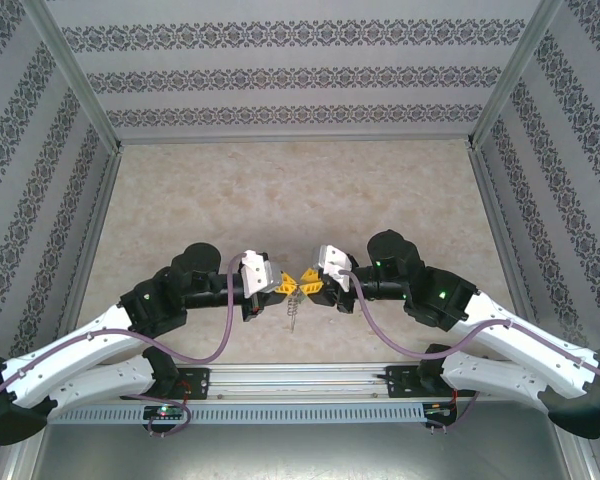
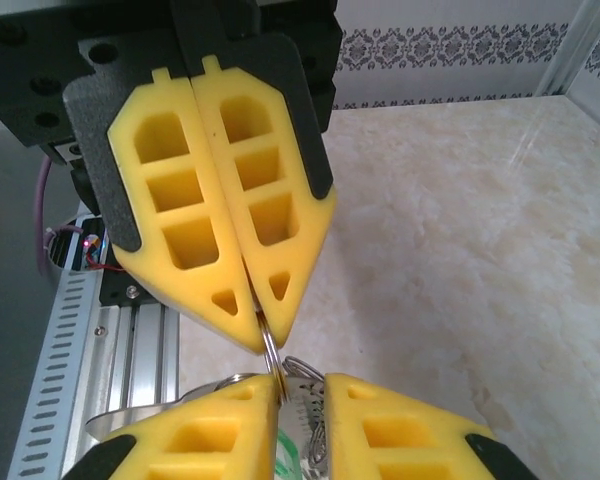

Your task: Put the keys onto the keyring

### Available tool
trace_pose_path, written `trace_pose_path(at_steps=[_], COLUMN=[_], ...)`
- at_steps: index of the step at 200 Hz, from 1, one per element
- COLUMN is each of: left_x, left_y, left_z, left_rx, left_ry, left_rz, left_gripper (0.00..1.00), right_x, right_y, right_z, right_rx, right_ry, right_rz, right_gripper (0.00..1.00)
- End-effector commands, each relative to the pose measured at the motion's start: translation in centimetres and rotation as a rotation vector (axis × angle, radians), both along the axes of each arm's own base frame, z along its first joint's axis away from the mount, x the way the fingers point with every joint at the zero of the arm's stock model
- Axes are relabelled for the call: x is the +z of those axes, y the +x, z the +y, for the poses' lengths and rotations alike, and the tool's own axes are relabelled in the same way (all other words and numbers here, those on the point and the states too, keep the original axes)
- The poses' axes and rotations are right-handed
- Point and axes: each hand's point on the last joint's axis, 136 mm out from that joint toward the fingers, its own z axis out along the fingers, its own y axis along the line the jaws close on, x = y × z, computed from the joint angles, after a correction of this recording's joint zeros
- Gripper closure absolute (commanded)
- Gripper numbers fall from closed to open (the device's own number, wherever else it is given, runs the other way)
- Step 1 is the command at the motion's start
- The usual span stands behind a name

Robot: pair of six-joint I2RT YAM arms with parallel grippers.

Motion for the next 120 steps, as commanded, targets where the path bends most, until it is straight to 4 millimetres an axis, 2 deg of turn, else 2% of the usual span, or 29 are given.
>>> trace_pose_path(at_steps=[1,61,120], left_x=[2.8,3.9,4.2], left_y=[-0.7,-0.4,0.0], left_z=[-0.7,-0.6,-0.5], left_rx=[-0.040,-0.028,-0.006], left_ry=[-0.129,-0.238,-0.307], left_rz=[-0.034,-0.038,-0.032], left_gripper=[1.00,1.00,1.00], right_x=[0.6,0.8,1.2], right_y=[-0.5,-0.7,-0.6], right_z=[0.3,0.3,0.0], right_rx=[0.024,0.036,0.019], right_ry=[0.032,0.041,0.064], right_rz=[0.008,0.008,-0.008], right_gripper=[0.81,0.80,0.72])
